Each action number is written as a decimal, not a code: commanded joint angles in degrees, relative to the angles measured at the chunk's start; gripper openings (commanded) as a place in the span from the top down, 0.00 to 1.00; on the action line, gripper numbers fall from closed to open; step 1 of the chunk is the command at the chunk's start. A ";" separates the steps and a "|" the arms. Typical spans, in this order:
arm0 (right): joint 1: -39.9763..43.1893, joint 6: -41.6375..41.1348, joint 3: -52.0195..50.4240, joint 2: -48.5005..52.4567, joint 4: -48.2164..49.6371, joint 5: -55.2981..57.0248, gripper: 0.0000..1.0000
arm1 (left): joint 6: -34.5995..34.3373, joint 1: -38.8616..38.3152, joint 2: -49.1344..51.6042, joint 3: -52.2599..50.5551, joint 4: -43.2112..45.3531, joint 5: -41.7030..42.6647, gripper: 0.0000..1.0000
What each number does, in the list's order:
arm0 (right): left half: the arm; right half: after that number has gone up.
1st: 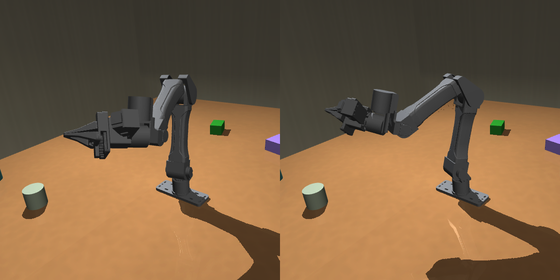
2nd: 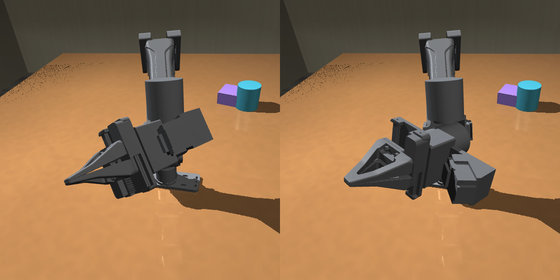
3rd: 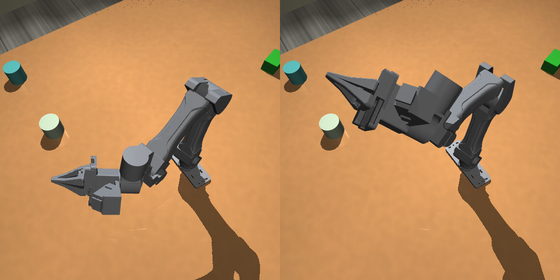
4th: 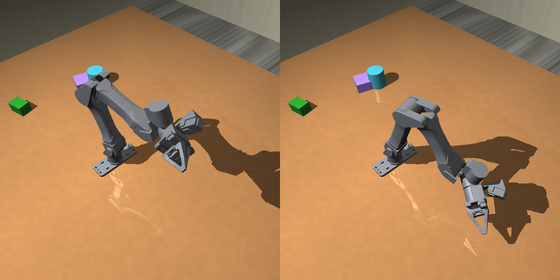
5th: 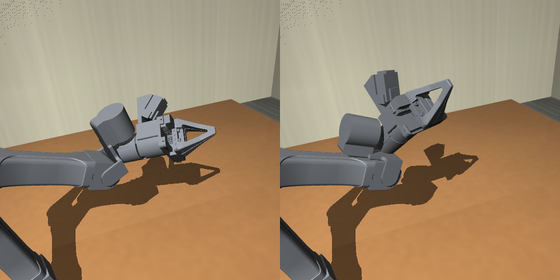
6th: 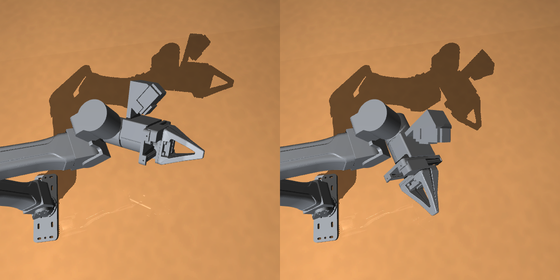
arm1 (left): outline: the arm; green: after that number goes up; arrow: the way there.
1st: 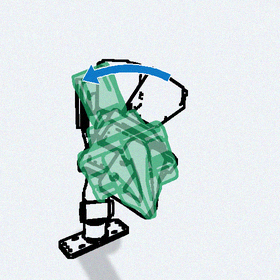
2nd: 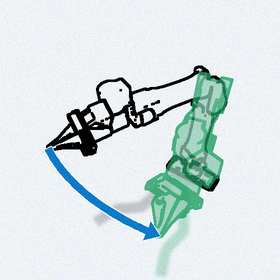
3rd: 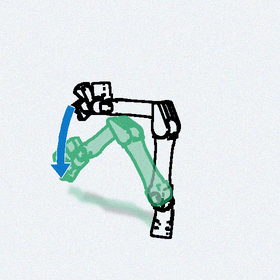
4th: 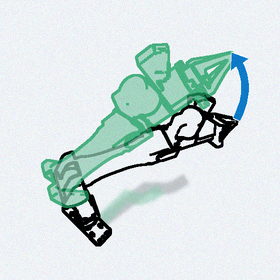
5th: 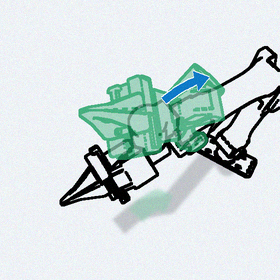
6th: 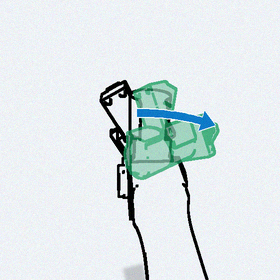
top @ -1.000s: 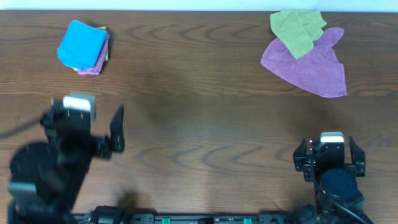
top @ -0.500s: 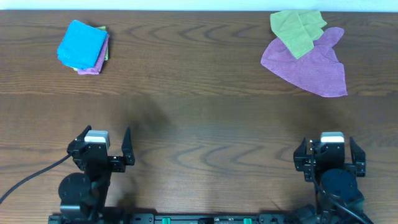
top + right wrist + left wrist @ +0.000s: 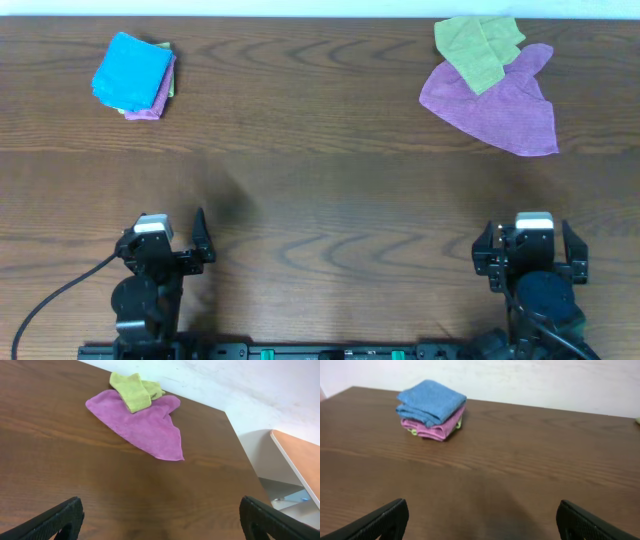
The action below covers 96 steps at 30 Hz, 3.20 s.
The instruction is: Fold the cloth
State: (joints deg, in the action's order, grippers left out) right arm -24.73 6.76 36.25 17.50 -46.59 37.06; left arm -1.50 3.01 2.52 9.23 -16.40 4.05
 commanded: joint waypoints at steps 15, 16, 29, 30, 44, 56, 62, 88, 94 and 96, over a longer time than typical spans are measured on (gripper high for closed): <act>-0.44 0.61 0.11 -0.20 0.04 0.42 0.01 | -4.07 0.35 -2.32 -5.22 2.99 -1.81 0.05; -0.44 0.61 0.11 -0.20 0.04 0.42 0.01 | -4.02 0.35 -2.32 -5.22 2.99 -1.88 0.05; -0.44 0.61 0.11 -0.20 0.02 0.42 0.01 | 0.44 0.35 -2.23 -5.22 3.04 -2.12 0.05; -0.44 0.61 0.11 -0.20 0.02 0.42 0.01 | 0.44 0.35 -2.23 -5.22 3.04 -2.12 0.05; -0.44 0.61 0.11 -0.20 0.02 0.39 0.01 | 0.44 0.35 -2.23 -5.22 3.04 -2.12 0.05; 8.92 2.40 -0.07 -0.26 6.69 -25.09 0.01 | 0.44 0.35 -2.23 -5.22 3.02 -2.12 0.05; 21.46 3.41 -2.62 -1.70 10.29 -43.65 0.01 | 0.44 0.35 -2.23 -5.22 3.04 -2.12 0.05; 15.82 3.61 -26.05 -17.18 20.65 -42.86 0.01 | 0.44 0.35 -2.23 -5.22 3.04 -2.12 0.05; 15.65 3.61 -28.87 -17.18 20.72 -43.06 0.01 | 0.44 0.35 -2.23 -5.22 3.04 -2.12 0.05; 15.65 3.61 -28.87 -17.18 20.72 -42.62 0.01 | 0.44 0.35 -2.23 -5.22 3.04 -2.12 0.04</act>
State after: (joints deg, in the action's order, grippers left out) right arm -8.56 9.56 8.19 0.86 -25.69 -5.54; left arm -1.48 3.01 0.73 5.67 -13.04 2.74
